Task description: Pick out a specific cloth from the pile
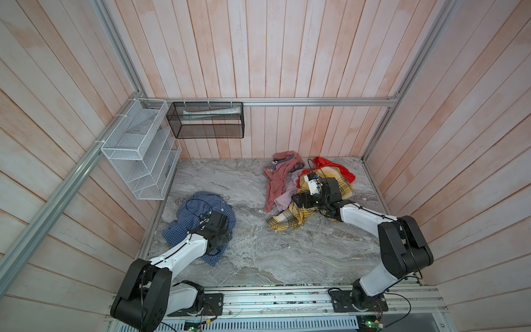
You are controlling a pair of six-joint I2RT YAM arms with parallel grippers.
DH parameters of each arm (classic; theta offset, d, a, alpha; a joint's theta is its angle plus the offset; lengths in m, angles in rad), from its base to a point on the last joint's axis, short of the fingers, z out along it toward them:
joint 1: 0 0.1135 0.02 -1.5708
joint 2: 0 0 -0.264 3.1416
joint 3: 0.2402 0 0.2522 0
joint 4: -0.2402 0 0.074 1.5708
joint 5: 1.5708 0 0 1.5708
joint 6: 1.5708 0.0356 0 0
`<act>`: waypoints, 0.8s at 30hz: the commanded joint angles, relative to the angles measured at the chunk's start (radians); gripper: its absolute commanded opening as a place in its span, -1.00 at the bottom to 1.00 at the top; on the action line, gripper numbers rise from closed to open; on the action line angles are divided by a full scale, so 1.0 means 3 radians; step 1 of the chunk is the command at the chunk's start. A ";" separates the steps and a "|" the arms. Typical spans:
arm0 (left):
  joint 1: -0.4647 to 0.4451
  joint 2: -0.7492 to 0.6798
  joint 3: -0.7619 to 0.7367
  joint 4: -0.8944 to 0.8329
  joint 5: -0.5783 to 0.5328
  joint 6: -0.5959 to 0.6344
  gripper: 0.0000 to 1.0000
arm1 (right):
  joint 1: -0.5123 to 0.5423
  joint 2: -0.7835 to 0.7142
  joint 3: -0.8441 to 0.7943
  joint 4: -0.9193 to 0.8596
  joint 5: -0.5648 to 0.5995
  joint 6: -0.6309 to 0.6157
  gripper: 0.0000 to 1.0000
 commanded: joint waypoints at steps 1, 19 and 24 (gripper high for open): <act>-0.0002 0.0218 -0.0067 0.0234 0.0104 -0.0045 0.56 | -0.0013 -0.0077 0.0039 -0.0064 0.0070 -0.0049 0.76; -0.0109 -0.0595 0.0912 -0.0419 -0.0115 0.1001 -1.00 | -0.0051 -0.0091 0.0030 -0.0039 0.0039 -0.0033 0.76; -0.0109 -0.0637 0.1445 -0.0509 -0.0249 0.1458 -1.00 | -0.0053 -0.0118 0.0018 -0.0044 0.0045 -0.0033 0.76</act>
